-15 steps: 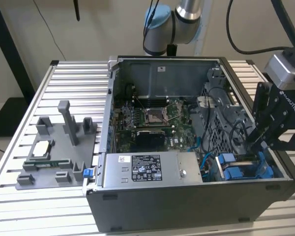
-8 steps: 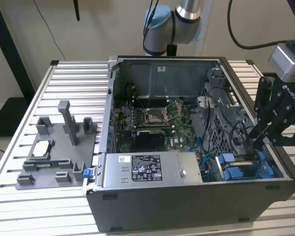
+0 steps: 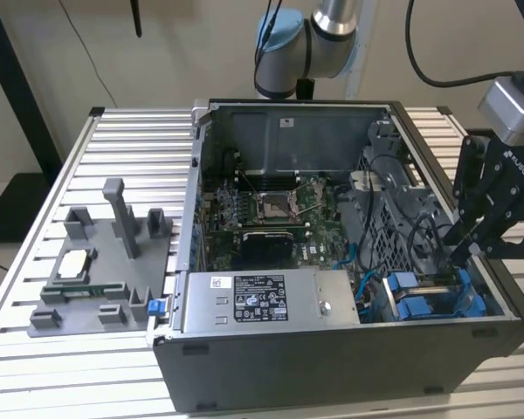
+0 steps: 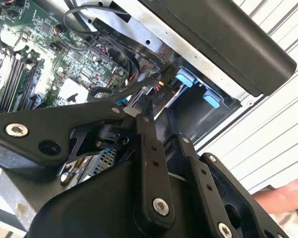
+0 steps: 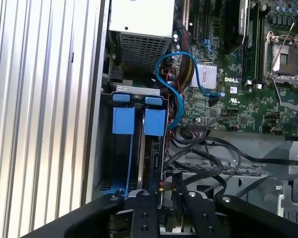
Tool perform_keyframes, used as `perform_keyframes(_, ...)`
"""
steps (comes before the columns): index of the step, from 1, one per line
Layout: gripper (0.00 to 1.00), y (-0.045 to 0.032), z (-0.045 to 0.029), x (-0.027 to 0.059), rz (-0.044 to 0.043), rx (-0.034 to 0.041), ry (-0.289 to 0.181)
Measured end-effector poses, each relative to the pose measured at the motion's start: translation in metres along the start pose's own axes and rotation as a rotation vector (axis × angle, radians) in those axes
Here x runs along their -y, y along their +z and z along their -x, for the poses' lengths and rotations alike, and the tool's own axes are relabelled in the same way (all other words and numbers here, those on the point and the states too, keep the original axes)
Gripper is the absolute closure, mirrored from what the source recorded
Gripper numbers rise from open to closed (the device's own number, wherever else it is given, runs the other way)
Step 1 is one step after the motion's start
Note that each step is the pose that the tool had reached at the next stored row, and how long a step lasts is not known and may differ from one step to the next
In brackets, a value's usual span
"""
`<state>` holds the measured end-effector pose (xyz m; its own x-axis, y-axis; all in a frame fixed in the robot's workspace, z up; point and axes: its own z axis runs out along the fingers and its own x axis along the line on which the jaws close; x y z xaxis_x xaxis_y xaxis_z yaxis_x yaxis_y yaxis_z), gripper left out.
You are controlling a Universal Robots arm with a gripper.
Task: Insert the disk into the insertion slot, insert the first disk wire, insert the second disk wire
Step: 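Insert the second disk wire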
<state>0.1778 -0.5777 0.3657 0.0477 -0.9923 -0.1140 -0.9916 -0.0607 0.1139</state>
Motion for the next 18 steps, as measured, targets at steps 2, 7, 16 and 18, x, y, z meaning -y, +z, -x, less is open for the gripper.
perform_keyframes(2,0.00,-0.0001,0.0000,0.0008,-0.0010,0.0016,0.000)
perform_keyframes(7,0.00,-0.0004,0.0000,0.0033,-0.0028,0.0058,-0.001)
perform_keyframes(16,0.00,-0.0020,-0.0005,0.0177,-0.0091,0.0161,-0.003)
perform_keyframes(18,0.00,-0.0026,-0.0007,0.0221,-0.0102,0.0180,-0.003)
